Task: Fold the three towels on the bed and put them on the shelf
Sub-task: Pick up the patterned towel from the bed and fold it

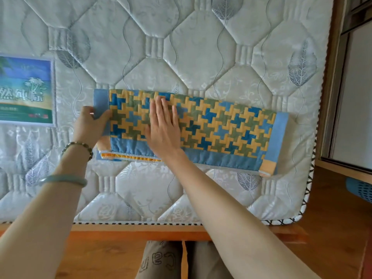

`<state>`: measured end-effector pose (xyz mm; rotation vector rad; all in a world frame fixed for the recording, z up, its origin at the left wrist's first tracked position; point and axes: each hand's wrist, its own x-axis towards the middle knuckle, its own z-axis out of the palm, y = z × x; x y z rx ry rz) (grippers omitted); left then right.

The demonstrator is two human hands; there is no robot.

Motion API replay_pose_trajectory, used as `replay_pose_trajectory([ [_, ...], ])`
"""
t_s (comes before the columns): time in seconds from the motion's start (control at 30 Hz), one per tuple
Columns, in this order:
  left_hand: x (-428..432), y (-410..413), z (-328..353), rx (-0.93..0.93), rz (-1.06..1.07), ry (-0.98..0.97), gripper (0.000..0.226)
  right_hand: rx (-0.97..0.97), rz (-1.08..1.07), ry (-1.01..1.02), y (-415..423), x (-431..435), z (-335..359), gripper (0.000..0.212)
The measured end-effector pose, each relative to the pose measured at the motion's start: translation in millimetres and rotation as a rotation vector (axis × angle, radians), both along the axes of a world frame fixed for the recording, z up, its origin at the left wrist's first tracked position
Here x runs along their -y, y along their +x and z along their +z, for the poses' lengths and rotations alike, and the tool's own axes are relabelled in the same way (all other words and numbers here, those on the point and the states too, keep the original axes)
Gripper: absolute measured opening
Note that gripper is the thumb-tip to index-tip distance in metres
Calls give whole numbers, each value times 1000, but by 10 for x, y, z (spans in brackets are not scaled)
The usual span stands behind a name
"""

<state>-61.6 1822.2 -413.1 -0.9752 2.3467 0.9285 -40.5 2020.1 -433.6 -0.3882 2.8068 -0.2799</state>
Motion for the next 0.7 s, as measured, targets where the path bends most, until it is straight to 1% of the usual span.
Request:
replay_pose_trajectory([
  [0.07,-12,-30,73,36,-104,-3,30,43,-3,86,25,41,-139,65],
  [0.17,-41,-16,249,7,-223,-59,22,63,4,136,31,65,-193,67],
  [0.23,-92,-6,407,-67,-301,-72,21,84,-24,103,30,81,-194,67],
  [0.33,-359,-2,743,-165,-389,-82,19,56,-81,-48,-4,91,-121,65],
  [0.37,-507,10,869,-208,-402,-81,19,44,-97,-149,-25,67,-52,63],
  [0.4,-674,27,1001,-253,-400,-68,18,78,-137,-295,-45,25,19,60],
  [0.43,-849,47,1128,-309,-396,-49,18,157,-216,-482,-59,-38,121,56],
  [0.47,-1031,64,1243,-363,-398,-26,18,269,-367,-691,-51,-138,191,52],
  [0.53,-1384,93,1379,-419,-407,14,16,468,-764,-1071,4,-422,399,42],
  [0.6,-1747,119,1365,-371,-413,33,15,676,-1081,-1407,86,-756,585,32],
  [0.63,-1932,137,1317,-325,-427,42,16,764,-1166,-1506,129,-901,649,30],
  [0.7,-2256,190,1145,-241,-487,80,19,821,-1195,-1630,205,-1131,732,38],
])
